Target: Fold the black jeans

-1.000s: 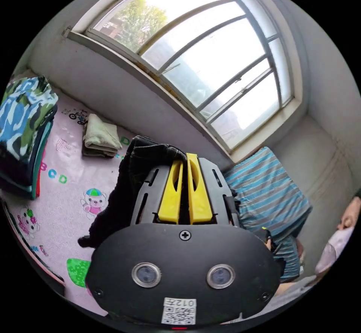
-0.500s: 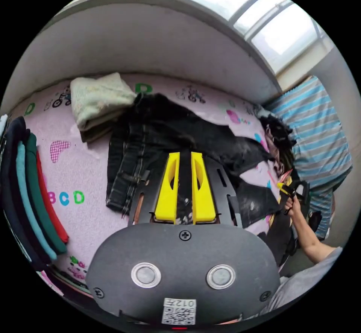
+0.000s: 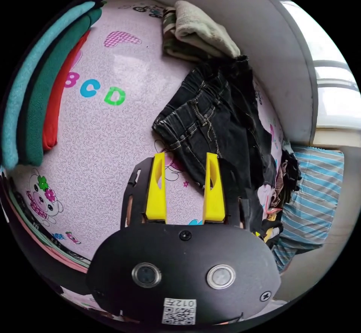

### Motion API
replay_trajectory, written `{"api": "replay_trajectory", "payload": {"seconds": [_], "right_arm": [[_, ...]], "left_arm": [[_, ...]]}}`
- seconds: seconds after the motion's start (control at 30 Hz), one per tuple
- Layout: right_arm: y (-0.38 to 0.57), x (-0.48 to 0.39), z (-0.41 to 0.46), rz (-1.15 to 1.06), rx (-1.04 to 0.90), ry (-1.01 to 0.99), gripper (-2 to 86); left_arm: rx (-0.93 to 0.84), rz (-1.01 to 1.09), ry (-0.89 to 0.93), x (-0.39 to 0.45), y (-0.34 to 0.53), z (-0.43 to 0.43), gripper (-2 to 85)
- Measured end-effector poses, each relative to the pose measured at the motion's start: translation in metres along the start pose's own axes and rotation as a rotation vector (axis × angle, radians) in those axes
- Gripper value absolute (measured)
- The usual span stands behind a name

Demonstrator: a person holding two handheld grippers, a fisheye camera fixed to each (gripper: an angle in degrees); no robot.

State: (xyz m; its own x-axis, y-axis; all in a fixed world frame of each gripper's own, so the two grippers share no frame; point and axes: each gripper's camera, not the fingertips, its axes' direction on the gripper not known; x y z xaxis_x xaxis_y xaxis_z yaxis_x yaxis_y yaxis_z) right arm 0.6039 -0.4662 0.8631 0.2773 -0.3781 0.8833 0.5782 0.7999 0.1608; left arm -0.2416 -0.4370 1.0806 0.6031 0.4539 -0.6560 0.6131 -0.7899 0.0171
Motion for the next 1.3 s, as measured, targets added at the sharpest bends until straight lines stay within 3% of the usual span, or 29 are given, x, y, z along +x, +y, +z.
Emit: {"api": "replay_trajectory", "payload": {"seconds": [0.13, 0.3, 0.57, 0.7, 0.77, 0.97, 1.17, 1.3], "right_arm": [[-0.006, 0.024, 0.001, 0.105, 0.027, 0.020, 10.5], [-0.010, 0.054, -0.005, 0.239, 0.106, -0.027, 10.9], [-0.041, 0.089, -0.023, 0.414, 0.242, 0.117, 11.3], [-0.055, 0.102, -0.017, 0.430, 0.237, 0.049, 5.8], [-0.064, 0.102, -0.021, 0.400, 0.278, 0.015, 1.4], [-0.152, 0.058, -0.058, 0.239, 0.259, -0.055, -0.4], [-0.213, -0.060, -0.138, -0.143, 0.419, -0.083, -0.5], [-0.211, -0.060, -0.155, -0.217, 0.483, -0.040, -0.5]], "left_arm": [[-0.038, -0.073, -0.026, -0.007, -0.012, 0.025, 9.3], [-0.085, -0.017, -0.055, -0.005, -0.025, 0.044, 1.7], [-0.053, 0.094, -0.085, -0.007, -0.035, 0.030, 0.0], [-0.041, 0.107, -0.037, -0.019, -0.037, 0.021, 0.0], [-0.032, 0.105, -0.017, -0.022, -0.037, 0.016, -0.1], [0.054, 0.048, 0.188, -0.018, -0.046, -0.021, -0.1], [0.231, 0.269, 0.280, 0.044, -0.043, -0.085, -0.1], [0.289, 0.350, 0.267, 0.032, -0.012, -0.098, -0.1]]}}
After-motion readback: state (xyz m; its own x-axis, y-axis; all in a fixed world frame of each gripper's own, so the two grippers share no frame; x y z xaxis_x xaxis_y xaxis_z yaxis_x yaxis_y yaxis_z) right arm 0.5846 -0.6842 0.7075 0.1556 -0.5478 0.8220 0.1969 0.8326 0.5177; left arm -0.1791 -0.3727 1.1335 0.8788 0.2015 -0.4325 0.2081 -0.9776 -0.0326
